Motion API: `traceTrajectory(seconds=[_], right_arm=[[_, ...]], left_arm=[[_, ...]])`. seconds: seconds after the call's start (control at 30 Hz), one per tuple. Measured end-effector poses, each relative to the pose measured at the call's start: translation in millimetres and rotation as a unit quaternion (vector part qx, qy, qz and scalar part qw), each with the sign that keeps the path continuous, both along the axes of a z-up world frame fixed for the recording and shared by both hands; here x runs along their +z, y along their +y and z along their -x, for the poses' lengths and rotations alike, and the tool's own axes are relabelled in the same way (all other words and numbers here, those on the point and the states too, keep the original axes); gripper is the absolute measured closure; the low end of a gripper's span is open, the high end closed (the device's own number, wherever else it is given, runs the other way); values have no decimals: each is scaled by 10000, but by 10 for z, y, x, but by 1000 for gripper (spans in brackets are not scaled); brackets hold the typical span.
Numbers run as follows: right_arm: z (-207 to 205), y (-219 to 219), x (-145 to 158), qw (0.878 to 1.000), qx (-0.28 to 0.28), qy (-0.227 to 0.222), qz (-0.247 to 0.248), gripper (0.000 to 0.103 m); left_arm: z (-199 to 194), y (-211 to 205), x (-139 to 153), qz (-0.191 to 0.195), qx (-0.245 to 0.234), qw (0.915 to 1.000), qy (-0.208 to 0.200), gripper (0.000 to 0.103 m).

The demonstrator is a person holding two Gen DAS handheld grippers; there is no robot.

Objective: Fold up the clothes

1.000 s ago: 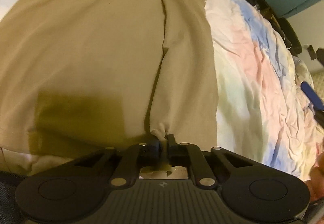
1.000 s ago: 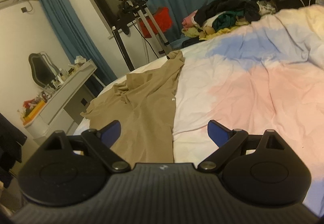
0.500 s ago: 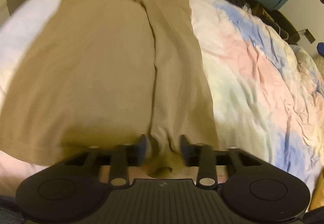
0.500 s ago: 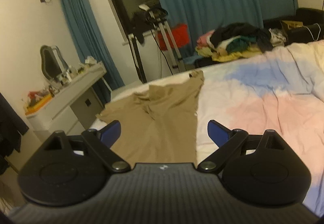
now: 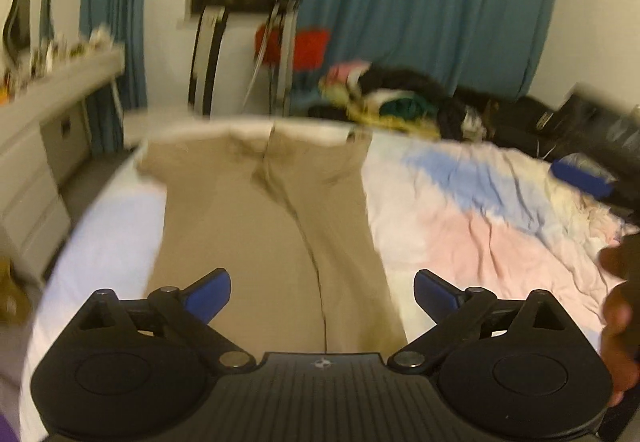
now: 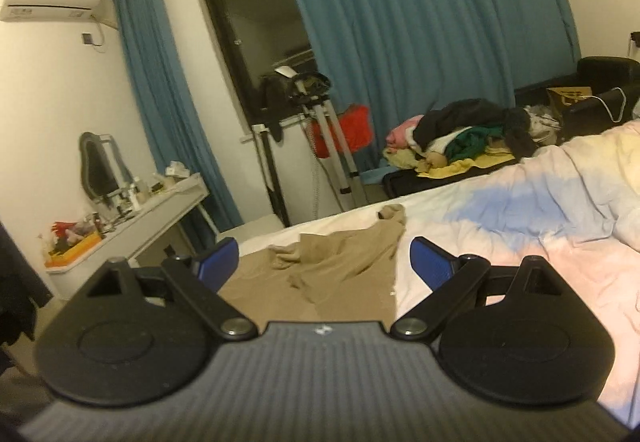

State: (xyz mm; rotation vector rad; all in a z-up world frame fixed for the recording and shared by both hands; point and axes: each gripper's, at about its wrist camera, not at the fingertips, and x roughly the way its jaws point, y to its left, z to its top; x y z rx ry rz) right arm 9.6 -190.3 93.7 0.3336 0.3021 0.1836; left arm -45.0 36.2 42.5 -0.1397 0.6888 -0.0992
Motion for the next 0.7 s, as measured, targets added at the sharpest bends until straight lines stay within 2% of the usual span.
traceTrajectory(seconds=[0.2, 0.33, 0.43, 0.5, 0.63, 0.7], right_arm=[[-350, -59, -250, 9998, -183, 107, 59, 9], [-755, 126, -366, 9987, -16, 219, 470, 9], [-1101, 471, -546, 9932, 489, 216, 1038, 9], [-1379, 725, -691, 9878, 848, 315, 1267, 9], [-2024, 1421, -1016, 9769, 1376, 536, 1546, 9], [-2354, 1821, -1165, 9700, 1700, 640, 1613, 9]], left_arm=[[-170, 72, 13, -158, 50, 9982, -583, 2], [-283, 120, 22, -264, 84, 9949, -970, 2], [-348, 205, 0, -313, 114, 9919, -1225, 2], [-325, 428, -114, -245, 155, 9914, -1277, 1], [-501, 829, -330, -544, 416, 9904, -1198, 0], [-616, 1045, -434, -246, 562, 9916, -1138, 0]])
